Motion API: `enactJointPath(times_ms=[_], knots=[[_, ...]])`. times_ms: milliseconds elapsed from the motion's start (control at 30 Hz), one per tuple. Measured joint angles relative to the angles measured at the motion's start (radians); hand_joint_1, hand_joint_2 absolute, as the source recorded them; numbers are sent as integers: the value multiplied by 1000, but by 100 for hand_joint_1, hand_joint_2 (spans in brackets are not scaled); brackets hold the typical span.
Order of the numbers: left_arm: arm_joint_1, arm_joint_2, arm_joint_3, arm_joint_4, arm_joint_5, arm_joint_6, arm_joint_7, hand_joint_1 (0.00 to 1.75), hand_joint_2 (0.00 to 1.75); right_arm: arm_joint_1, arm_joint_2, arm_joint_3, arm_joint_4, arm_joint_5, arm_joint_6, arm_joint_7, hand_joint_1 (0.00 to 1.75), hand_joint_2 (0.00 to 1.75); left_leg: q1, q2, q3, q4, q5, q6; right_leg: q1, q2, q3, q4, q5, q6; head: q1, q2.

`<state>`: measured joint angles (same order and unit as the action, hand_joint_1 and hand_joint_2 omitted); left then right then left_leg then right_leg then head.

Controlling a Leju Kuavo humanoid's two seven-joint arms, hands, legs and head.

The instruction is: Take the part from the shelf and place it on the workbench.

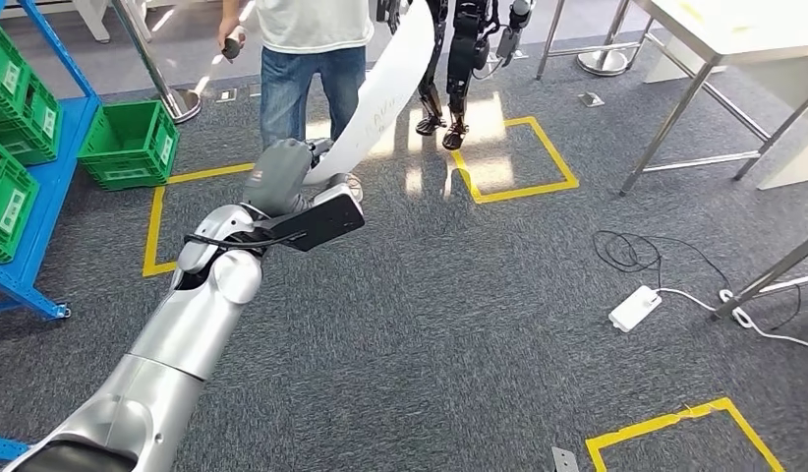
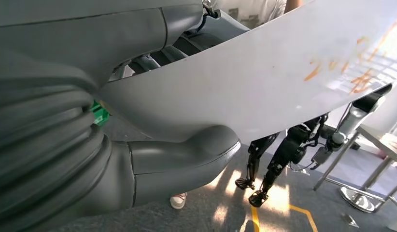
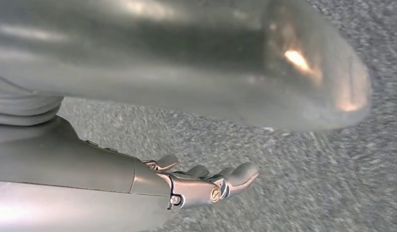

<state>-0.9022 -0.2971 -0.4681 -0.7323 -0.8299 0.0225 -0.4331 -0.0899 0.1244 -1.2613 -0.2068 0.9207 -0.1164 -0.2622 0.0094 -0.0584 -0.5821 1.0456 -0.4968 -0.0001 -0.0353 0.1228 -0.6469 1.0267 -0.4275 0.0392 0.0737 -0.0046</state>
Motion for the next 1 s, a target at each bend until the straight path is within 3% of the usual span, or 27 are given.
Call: enactJointPath(times_ms=[33, 100, 167, 233, 267, 300, 367, 433, 533, 567, 633, 700, 733, 767, 833, 900, 967, 1000], knots=[[-4, -3, 0, 5, 3, 3, -3, 175, 175, 2, 1, 0, 0, 0, 0, -1, 0, 0, 1, 10, 1, -4, 3, 8, 1, -8, -4, 3, -2, 5, 0, 0], [-16, -9, 0, 17, 11, 11, -10, 175, 175, 2, 4, 0, 0, -2, -1, 0, 0, 0, 3, 33, 4, -12, 9, 20, 7, -55, -35, 62, -34, 10, 6, 0], [-27, -8, 0, 32, 19, 17, -15, 175, 175, -1, 6, 0, 0, -5, -1, 2, 0, 0, -3, 58, 4, -12, 8, 27, 11, -104, -100, 198, -94, 11, 10, 0], [-31, -6, 0, 46, 24, 19, -18, 175, 175, -1, 6, 0, 0, -8, -1, 4, 0, 0, -9, 85, 4, -11, 5, 30, 12, -117, -143, 289, -117, 9, 10, 0], [-32, -5, 0, 52, 24, 21, -18, 175, 175, 0, 6, 0, 0, -9, -2, 5, 0, 0, -11, 96, 4, -10, 4, 31, 12, -119, -137, 278, -104, 7, 10, 0], [-36, -5, 0, 56, 22, 25, -16, 175, 175, 1, 6, 0, 0, -9, -2, 6, 0, 0, -12, 107, 5, -10, 3, 31, 13, -123, -109, 227, -76, 4, 10, 0], [-49, -5, 1, 62, 15, 42, -8, 175, 175, -1, 6, 0, 0, -10, -2, 8, 0, 0, -16, 125, 6, -7, -2, 27, 20, -152, -30, 83, -26, -6, 10, 0], [-66, -3, 2, 63, 10, 57, 1, 175, 175, -3, 7, 0, 0, -11, -2, 11, 0, 0, -20, 140, 7, -7, -5, 18, 30, -173, 11, 8, -11, -17, 10, 0], [-82, -1, 7, 62, 10, 55, 13, 175, 175, -1, 7, 0, 0, -11, 0, 12, 0, 0, -19, 154, 12, -9, -11, 3, 32, -153, 12, -1, -9, -32, 9, 0], [-87, 1, 9, 61, 10, 53, 17, 175, 175, 0, 7, -1, 0, -10, 1, 12, 0, 0, -18, 142, 8, 4, -22, -2, 30, -145, 14, -5, -6, -37, 9, 0], [-95, 9, 14, 60, 9, 49, 19, 175, 175, -2, 7, -1, 0, -10, 3, 13, 0, 0, -14, 98, -29, 89, -70, -11, 24, -128, 18, -11, -2, -47, 7, 0], [-97, 24, 18, 62, 9, 46, 20, 175, 175, -5, 6, -1, 0, -8, 4, 14, 0, 0, -13, 69, -93, 221, -125, -14, 23, -106, 18, -10, -2, -51, 6, 0], [-96, 31, 20, 62, 9, 44, 21, 175, 175, -6, 6, -1, 0, -7, 5, 14, 0, 0, -12, 64, -115, 261, -131, -15, 23, -92, 18, -10, -1, -51, 6, 0], [-95, 38, 22, 63, 9, 42, 21, 175, 175, -5, 6, -1, 0, -6, 5, 14, 0, 0, -12, 62, -120, 263, -118, -15, 23, -79, 18, -9, -1, -51, 6, 0], [-97, 45, 25, 63, 9, 41, 22, 175, 175, -3, 6, -1, 0, -6, 5, 15, 0, 0, -8, 48, -78, 162, -49, -13, 21, -54, 18, -5, -2, -48, 6, 0], [-101, 48, 28, 62, 9, 41, 21, 175, 175, -4, 6, -1, 0, -5, 5, 15, 0, 0, -4, 7, -23, 42, -1, -11, 21, -33, 13, 2, -3, -39, 7, 0], [-102, 51, 30, 62, 9, 40, 21, 175, 175, -5, 6, -1, 0, -4, 5, 14, 0, 0, -5, -11, -5, 4, 4, -5, 18, -13, 5, 3, 2, -25, 7, 0], [-102, 51, 31, 62, 9, 40, 21, 175, 175, -4, 6, -1, 0, -4, 5, 14, 0, 0, -7, -1, -3, 2, 7, 2, 16, -2, 2, 1, 5, -17, 7, 0]])
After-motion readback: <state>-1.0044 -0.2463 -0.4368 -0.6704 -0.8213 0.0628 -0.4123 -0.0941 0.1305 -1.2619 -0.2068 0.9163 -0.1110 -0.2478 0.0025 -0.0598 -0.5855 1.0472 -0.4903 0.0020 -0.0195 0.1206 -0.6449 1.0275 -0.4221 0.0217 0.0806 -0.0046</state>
